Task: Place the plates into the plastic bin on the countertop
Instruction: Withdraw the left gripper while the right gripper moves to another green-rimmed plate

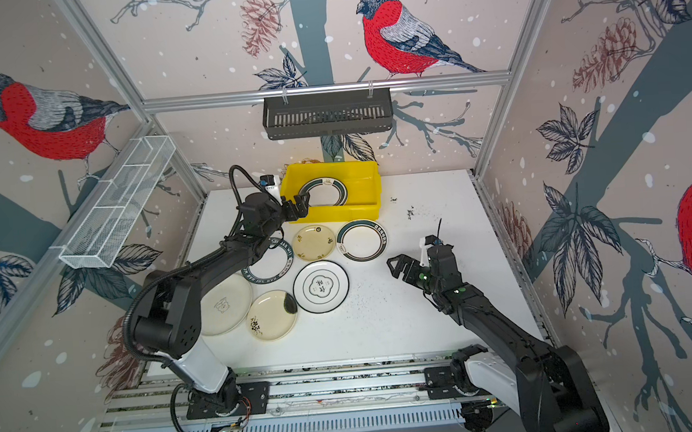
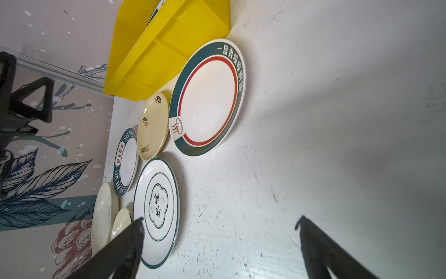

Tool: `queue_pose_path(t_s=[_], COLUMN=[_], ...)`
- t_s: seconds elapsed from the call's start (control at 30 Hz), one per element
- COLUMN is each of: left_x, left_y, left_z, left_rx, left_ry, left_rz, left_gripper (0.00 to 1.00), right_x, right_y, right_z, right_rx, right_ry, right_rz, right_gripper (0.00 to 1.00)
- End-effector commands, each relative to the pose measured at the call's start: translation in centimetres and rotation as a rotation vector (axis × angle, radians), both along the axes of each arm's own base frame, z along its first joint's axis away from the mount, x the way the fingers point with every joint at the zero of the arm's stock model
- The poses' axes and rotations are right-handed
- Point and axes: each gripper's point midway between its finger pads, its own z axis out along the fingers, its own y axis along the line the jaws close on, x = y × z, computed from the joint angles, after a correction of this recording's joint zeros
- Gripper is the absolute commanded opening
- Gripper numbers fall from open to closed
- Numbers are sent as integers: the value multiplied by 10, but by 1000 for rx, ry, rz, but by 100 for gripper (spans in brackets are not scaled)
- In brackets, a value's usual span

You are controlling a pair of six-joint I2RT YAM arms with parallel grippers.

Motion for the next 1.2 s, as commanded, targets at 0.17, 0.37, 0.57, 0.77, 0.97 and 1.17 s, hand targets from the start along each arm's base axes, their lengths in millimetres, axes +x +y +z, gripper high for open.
queue_pose_path(t_s=[0.17, 0.37, 0.57, 0.77, 0.97, 1.17], left_x=[-43, -55, -79, -87, -96, -112], left_y=[30, 34, 38, 60, 60, 69], left_z=[15, -4, -22, -57, -74, -85], left_rx=[-26, -1, -42, 13, 16, -57], left_ry=[-88, -23, 10, 123, 159, 195], left_rz=[99, 101, 87, 197, 187, 237], left_gripper=[97, 97, 97, 97, 97, 97], right_x=[21, 33, 33, 33, 30, 27], right_y=[11, 15, 10, 8, 9, 6], right_z=[5, -5, -16, -17, -8, 2], right_rx=[5, -21, -19, -30, -42, -44], right_ry=[-76, -54, -46, -46, -89, -142], right_rz=[34, 53, 29, 23, 39, 18], right_gripper=[100, 100, 99, 99, 99, 99])
